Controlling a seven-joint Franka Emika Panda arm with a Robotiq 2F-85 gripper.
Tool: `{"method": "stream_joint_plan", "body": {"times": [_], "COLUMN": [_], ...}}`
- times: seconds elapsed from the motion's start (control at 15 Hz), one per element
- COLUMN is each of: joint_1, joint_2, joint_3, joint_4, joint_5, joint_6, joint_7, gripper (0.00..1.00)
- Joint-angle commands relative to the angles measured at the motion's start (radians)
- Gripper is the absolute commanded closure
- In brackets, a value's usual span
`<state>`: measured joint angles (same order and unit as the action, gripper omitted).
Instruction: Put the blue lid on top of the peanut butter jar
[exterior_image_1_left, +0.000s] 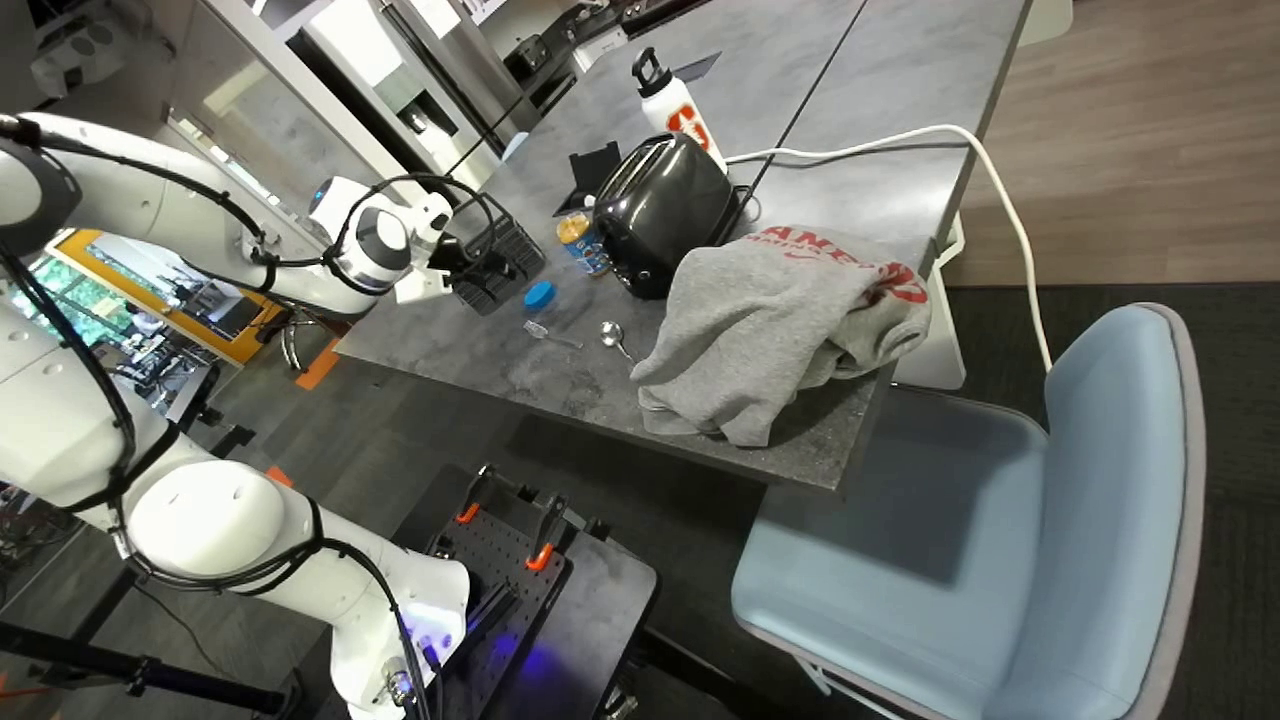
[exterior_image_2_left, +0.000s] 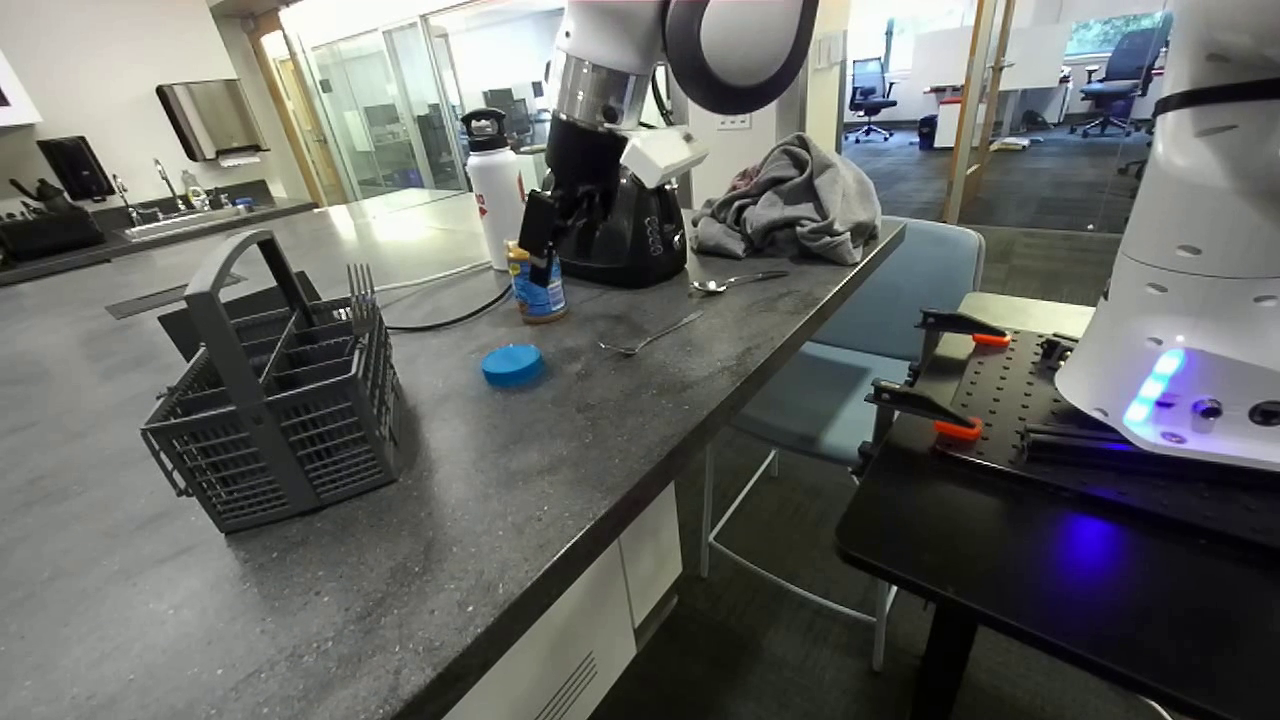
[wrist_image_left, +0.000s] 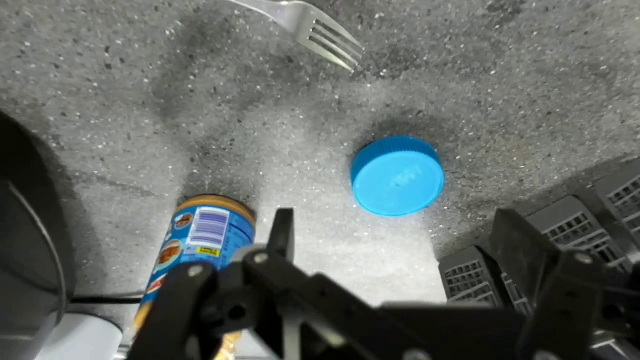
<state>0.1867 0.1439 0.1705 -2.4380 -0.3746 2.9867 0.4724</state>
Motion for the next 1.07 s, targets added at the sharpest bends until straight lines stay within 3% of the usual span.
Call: {"method": "stream_joint_plan", "body": {"times": [0.0,0.47,0.73,0.8,1.0], "joint_1": [0.07,0.109,0.107,0.16,0.187], "joint_2": [0.104,0.238,0.271,0.272,0.296], "joint_3": [-0.074,-0.036,-0.02,-0.07,-0.096], "joint_4": [0.124,0.256,0.292,0.294,0.316], "joint_5": [-0.135,-0.083,-0.059,-0.001,0.051], "joint_6": [-0.036,-0.189,-0.221,-0.217,-0.211], "joint_7": [0.152,0.15,0.141,0.101,0.073], "gripper": [0.0,0.0,0.0,0.0,0.0]}}
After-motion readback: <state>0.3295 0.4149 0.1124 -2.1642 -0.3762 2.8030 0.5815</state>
